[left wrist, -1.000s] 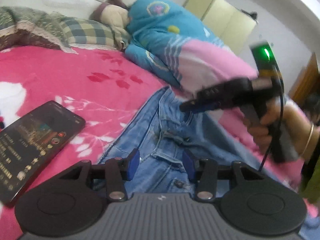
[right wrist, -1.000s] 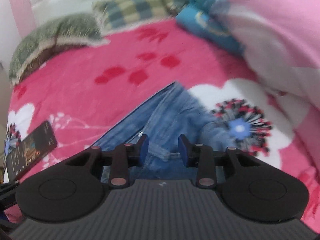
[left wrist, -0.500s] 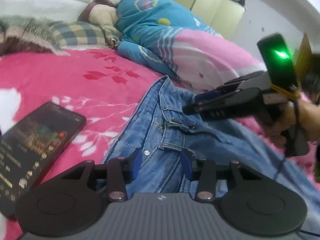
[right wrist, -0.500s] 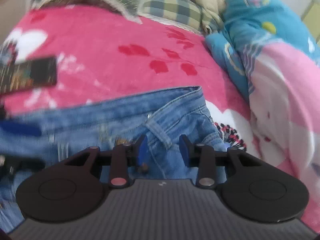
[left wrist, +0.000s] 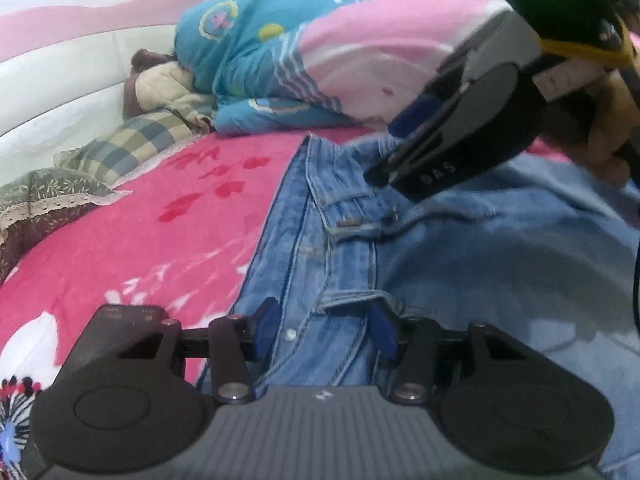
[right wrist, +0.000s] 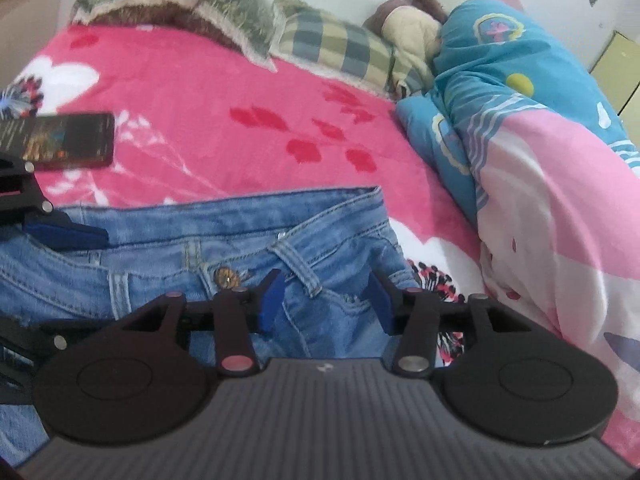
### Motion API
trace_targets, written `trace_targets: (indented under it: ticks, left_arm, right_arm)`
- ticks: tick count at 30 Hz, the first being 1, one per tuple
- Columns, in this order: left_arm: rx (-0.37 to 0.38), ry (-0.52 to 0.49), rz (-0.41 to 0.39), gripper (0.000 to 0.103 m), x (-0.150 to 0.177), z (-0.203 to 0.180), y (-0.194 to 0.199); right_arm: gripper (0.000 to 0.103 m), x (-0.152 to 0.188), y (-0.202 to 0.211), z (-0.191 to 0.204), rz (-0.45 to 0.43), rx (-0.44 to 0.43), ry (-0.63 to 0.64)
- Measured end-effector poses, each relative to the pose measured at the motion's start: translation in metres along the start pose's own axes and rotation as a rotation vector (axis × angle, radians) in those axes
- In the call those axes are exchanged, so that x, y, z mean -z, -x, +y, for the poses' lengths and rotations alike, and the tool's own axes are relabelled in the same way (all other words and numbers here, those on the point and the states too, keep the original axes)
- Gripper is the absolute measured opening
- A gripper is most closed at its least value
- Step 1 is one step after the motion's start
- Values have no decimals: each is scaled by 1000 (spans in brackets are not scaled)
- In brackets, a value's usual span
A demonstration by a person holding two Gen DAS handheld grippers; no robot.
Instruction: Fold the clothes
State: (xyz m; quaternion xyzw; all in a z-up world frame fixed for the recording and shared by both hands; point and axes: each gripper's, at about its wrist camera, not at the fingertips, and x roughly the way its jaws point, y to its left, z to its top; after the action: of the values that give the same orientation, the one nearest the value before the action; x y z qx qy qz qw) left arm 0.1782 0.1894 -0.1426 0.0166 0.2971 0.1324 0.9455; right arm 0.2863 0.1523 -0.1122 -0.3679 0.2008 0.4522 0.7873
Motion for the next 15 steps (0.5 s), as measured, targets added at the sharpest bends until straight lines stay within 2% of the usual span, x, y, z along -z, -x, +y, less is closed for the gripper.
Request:
trace_targets:
  ticks: [4, 6, 9, 15]
  left_arm:
    - [7, 69, -31, 52, -1, 9, -1]
    - [-22, 87, -25, 52, -3, 11, -3]
    - [-39, 84, 0, 52, -3, 10, -7]
    - [-59, 63, -7, 53, -3, 6, -7]
  right_arm:
    - [45, -2, -23, 2, 11, -1, 22]
    - [45, -2, -34, 5, 34, -23, 44]
    - [43, -6, -49, 11, 43, -6, 98]
    - [42, -11, -61, 22, 102, 21, 216]
